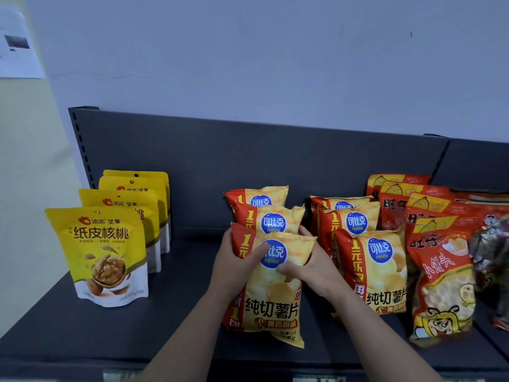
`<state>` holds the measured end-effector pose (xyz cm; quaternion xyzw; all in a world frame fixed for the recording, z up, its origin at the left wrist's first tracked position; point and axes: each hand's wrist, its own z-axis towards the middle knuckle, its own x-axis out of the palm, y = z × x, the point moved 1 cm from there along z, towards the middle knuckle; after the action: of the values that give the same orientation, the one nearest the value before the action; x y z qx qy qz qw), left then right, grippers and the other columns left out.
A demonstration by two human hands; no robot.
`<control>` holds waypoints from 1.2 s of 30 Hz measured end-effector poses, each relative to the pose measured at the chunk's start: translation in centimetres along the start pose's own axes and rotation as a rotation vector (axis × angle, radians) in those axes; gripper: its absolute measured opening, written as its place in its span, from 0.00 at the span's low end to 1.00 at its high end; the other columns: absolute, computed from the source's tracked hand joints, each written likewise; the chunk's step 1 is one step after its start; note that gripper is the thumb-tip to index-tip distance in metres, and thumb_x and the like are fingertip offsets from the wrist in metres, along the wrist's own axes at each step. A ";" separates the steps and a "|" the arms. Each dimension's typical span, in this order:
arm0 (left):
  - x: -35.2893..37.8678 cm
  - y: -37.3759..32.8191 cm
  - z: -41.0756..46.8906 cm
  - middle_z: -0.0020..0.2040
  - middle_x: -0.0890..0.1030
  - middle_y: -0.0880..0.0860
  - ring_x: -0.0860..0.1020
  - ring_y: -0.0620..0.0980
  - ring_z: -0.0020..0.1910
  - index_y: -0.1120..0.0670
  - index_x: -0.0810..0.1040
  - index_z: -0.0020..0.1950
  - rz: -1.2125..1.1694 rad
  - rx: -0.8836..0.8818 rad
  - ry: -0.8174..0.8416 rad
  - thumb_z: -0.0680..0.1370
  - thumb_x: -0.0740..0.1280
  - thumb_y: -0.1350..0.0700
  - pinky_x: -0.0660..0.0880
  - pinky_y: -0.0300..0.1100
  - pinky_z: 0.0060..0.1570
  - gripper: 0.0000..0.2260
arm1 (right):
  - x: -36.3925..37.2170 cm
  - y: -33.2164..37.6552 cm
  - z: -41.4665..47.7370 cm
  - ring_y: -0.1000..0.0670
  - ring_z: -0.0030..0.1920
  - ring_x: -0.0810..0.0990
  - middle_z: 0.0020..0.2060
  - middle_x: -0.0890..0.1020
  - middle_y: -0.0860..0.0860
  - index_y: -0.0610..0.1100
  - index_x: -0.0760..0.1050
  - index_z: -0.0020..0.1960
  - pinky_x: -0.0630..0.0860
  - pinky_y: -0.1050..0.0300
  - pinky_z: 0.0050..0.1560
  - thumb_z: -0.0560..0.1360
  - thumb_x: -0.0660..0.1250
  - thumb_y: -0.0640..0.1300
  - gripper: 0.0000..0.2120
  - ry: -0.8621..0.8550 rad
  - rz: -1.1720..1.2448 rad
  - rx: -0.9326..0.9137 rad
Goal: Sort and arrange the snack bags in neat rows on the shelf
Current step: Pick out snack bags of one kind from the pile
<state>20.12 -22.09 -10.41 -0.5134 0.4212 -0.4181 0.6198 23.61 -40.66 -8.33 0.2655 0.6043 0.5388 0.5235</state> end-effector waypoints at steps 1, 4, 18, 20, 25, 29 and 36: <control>0.1 -0.2 -0.3 0.52 0.82 0.43 0.82 0.41 0.48 0.43 0.70 0.61 0.012 0.006 -0.027 0.68 0.77 0.44 0.81 0.43 0.46 0.26 | 0.1 0.1 0.1 0.57 0.54 0.82 0.56 0.82 0.58 0.60 0.63 0.69 0.81 0.55 0.51 0.57 0.82 0.52 0.45 0.017 -0.024 -0.005; 0.2 -0.7 -0.8 0.52 0.82 0.43 0.82 0.42 0.48 0.44 0.70 0.60 0.029 0.050 -0.114 0.64 0.77 0.39 0.82 0.46 0.47 0.29 | 0.2 0.8 0.4 0.57 0.53 0.82 0.56 0.82 0.59 0.66 0.64 0.64 0.82 0.51 0.51 0.56 0.83 0.54 0.43 0.036 -0.089 -0.010; 1.3 -4.5 -2.6 0.76 0.61 0.52 0.61 0.51 0.75 0.52 0.54 0.78 0.351 0.267 -0.474 0.67 0.74 0.37 0.66 0.53 0.70 0.48 | -3.8 1.9 -3.4 0.56 0.73 0.61 0.74 0.63 0.57 0.53 0.56 0.77 0.63 0.59 0.68 0.66 0.67 0.69 0.46 -0.267 -0.493 -0.178; 2.2 -5.9 -2.4 0.74 0.65 0.53 0.61 0.53 0.75 0.55 0.59 0.76 0.503 0.398 -0.492 0.67 0.70 0.32 0.63 0.59 0.71 0.46 | -5.8 1.7 -3.8 0.55 0.73 0.61 0.73 0.65 0.54 0.50 0.61 0.75 0.64 0.54 0.71 0.71 0.66 0.65 0.38 -0.404 -0.550 -0.250; 5.2 -6.8 -2.2 0.71 0.71 0.51 0.60 0.54 0.76 0.53 0.68 0.73 0.849 0.533 -0.308 0.67 0.65 0.28 0.52 0.60 0.74 0.42 | -9.8 0.2 -3.9 0.50 0.76 0.55 0.76 0.60 0.49 0.45 0.56 0.77 0.55 0.53 0.74 0.73 0.69 0.58 0.39 -0.418 -0.779 -0.128; 5.9 -6.3 -2.2 0.72 0.71 0.48 0.57 0.52 0.77 0.50 0.67 0.73 1.012 0.466 -0.259 0.68 0.67 0.30 0.48 0.61 0.74 0.39 | -11.0 -1.2 -3.6 0.47 0.76 0.54 0.75 0.61 0.48 0.47 0.57 0.77 0.51 0.53 0.75 0.76 0.66 0.58 0.35 -0.266 -0.955 -0.054; 5.6 -6.1 -2.0 0.72 0.70 0.46 0.57 0.50 0.77 0.46 0.66 0.74 1.041 0.361 -0.215 0.71 0.65 0.32 0.44 0.60 0.75 0.35 | -10.6 -1.5 -2.0 0.48 0.65 0.66 0.56 0.73 0.52 0.49 0.75 0.62 0.54 0.50 0.74 0.77 0.64 0.57 0.18 -0.276 -1.005 -0.095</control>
<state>19.31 -28.74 -5.14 -0.1632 0.4750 -0.0679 0.8620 25.44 -51.19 -6.34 -0.0125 0.5576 0.2079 0.8036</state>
